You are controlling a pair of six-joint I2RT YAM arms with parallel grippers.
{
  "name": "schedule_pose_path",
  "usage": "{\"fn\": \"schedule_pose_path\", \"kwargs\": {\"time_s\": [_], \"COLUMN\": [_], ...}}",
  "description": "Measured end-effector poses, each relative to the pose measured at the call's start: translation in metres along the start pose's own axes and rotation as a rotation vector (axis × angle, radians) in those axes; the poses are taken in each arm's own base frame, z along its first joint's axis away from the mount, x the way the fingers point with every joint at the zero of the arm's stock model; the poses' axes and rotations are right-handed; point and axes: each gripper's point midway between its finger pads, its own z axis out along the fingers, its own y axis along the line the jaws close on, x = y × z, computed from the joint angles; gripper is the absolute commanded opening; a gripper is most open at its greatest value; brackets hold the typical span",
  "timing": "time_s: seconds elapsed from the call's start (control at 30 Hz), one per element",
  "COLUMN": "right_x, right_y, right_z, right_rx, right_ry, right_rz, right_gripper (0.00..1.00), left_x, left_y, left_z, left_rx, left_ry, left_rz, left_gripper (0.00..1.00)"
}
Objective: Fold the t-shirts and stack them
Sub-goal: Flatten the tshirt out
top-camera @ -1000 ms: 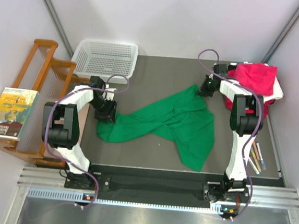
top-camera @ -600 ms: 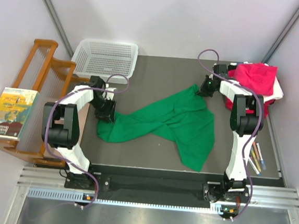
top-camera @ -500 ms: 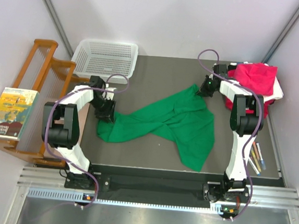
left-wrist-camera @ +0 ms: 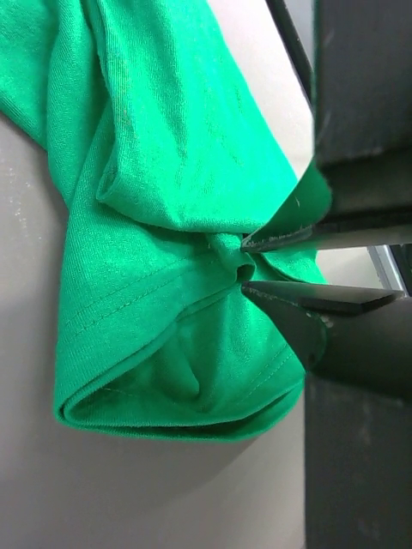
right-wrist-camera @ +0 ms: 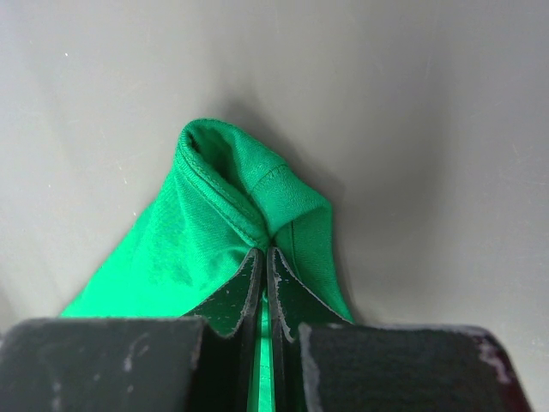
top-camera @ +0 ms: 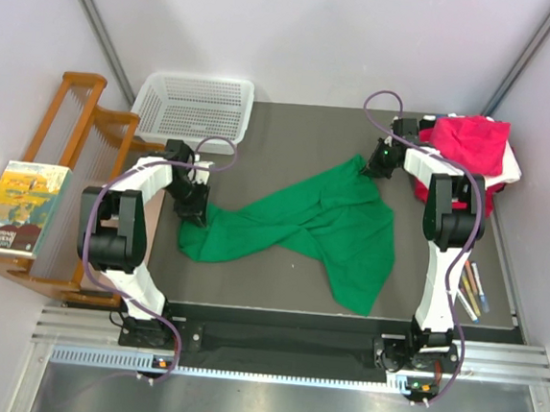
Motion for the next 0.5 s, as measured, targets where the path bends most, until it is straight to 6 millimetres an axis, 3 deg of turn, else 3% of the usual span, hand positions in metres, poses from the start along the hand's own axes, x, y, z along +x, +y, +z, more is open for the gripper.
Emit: {"fn": "schedule_pose_path", "kwargs": {"time_s": [0.2, 0.5], "right_x": [-0.0009, -0.0015], "right_y": [-0.0011, -0.0021], "right_z": [-0.0003, -0.0006], "right_rx": [0.001, 0.001], "right_ry": [-0.002, -0.002], "right_rz": [0.002, 0.005], "right_gripper": [0.00, 0.00], "left_x": [0.0002, -0.0060], "left_y": [-0.0011, -0.0031], "left_z": [0.0014, 0.0044], "left_rx": [0.008, 0.025], "left_ry": [0.004, 0.006], "left_rz": [-0.008, -0.029], "left_gripper": [0.00, 0.00]}}
